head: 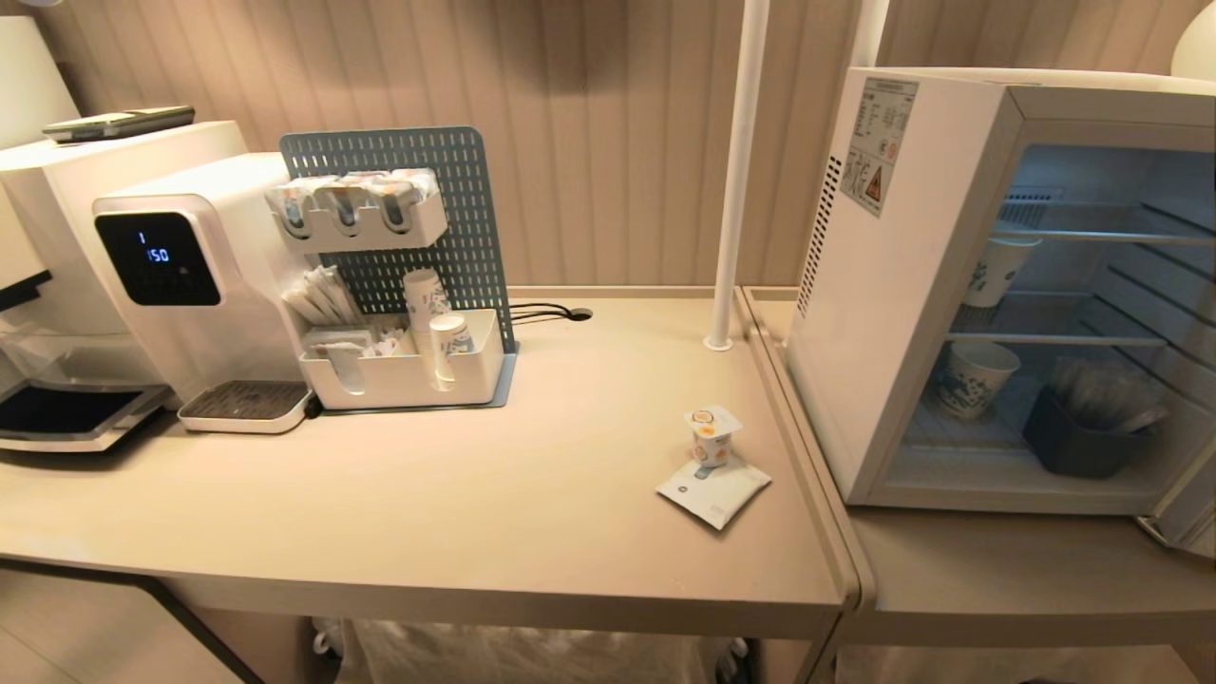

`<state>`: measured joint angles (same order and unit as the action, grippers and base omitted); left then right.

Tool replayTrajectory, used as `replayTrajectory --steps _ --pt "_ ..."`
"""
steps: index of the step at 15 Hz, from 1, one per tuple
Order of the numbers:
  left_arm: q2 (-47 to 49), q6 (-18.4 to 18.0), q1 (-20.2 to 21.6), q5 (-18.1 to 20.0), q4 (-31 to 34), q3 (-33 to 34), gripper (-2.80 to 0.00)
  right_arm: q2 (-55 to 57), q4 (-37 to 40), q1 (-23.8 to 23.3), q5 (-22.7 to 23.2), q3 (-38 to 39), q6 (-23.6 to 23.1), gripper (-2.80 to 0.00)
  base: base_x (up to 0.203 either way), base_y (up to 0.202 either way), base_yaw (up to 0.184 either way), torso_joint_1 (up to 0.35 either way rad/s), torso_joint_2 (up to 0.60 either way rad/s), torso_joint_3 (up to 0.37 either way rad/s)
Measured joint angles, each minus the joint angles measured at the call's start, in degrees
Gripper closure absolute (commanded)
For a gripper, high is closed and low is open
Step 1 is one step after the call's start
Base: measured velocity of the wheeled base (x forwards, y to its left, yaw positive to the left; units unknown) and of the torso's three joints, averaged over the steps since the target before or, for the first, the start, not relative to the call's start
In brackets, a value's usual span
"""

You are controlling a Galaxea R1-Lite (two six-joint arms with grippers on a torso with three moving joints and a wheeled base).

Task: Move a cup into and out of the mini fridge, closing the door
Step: Close the freezer door

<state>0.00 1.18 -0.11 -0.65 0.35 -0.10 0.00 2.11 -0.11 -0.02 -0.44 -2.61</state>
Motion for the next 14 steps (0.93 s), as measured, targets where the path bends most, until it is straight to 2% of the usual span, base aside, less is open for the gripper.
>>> replayTrajectory --steps 14 --pt "0.0 0.0 0.0 0.0 -0.1 0.0 0.0 0.0 2.3 0.1 0.0 -0.8 0.0 0.0 0.0 -0.195 0.001 0.003 0.0 0.002"
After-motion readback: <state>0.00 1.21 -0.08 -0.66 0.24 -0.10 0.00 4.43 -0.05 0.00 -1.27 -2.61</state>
